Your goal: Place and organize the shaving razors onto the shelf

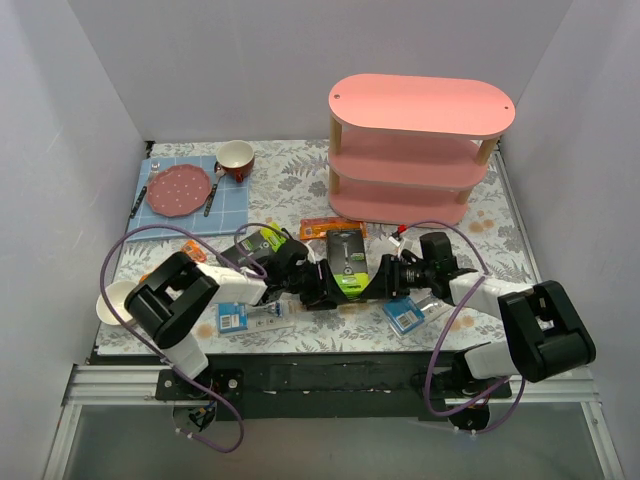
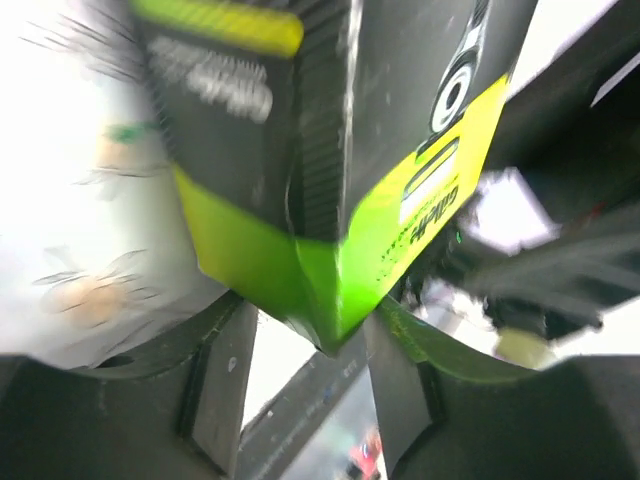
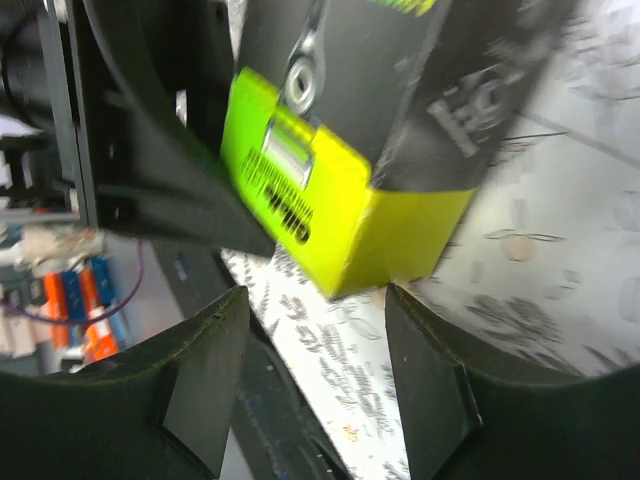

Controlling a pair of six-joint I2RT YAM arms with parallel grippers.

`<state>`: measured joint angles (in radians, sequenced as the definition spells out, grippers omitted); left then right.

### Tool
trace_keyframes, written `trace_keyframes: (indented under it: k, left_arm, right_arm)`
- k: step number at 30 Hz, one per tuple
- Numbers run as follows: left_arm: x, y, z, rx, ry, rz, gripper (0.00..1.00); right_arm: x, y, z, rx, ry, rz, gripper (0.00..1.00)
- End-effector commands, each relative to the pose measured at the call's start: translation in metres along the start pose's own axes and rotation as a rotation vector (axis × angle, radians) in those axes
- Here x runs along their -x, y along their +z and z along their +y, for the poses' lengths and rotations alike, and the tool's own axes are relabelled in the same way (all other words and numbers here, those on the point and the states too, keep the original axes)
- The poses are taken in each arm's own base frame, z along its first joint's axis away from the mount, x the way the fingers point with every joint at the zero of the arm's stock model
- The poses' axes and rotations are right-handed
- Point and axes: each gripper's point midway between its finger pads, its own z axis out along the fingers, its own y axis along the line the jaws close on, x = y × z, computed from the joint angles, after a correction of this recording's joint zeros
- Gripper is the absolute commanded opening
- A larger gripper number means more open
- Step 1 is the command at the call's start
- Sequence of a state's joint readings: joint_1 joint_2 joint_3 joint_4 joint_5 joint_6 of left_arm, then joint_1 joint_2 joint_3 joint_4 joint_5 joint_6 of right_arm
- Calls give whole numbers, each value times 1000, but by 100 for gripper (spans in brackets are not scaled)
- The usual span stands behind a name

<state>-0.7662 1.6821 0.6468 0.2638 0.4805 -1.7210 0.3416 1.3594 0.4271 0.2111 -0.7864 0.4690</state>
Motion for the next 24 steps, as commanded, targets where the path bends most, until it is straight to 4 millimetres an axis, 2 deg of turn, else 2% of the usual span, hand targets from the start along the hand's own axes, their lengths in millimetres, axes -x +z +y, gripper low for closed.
trace_keyframes:
  k: [1,3,4,7,9,10,15,18,20,22,24]
  left_arm:
    - [31,-23,3,72,30,-163,49]
    - [28,-27,0,44,35,-161,51]
    - [25,-28,6,45,27,-156,53]
    - [26,-27,4,-9,30,-155,53]
    - [32,-26,-1,-52,30,-159,49]
    - [29,-24,2,-57,21,-136,47]
    - [26,-23,-13,-125,17,-98,37]
    - [24,-24,-14,-122,15,-90,33]
    - [27,-27,-12,-93,-3,-113,35]
    - [23,-31,0,-20,-57,-112,44]
    - [20,-39,8,26,-82,-131,47]
  right_arm:
    - [-5,8,22,113,6,61,64]
    - [-5,11,19,101,18,71,64]
    - [-4,11,18,95,18,73,64]
    - [0,13,14,69,3,76,64]
    - [2,13,12,59,-3,70,65]
    - [3,13,12,56,-5,67,65]
    - [5,15,11,58,-15,61,66]
    - [6,17,13,75,-11,63,64]
    - [8,18,14,88,-3,61,64]
    - [8,20,15,100,10,66,63]
    - [8,23,15,107,10,71,62]
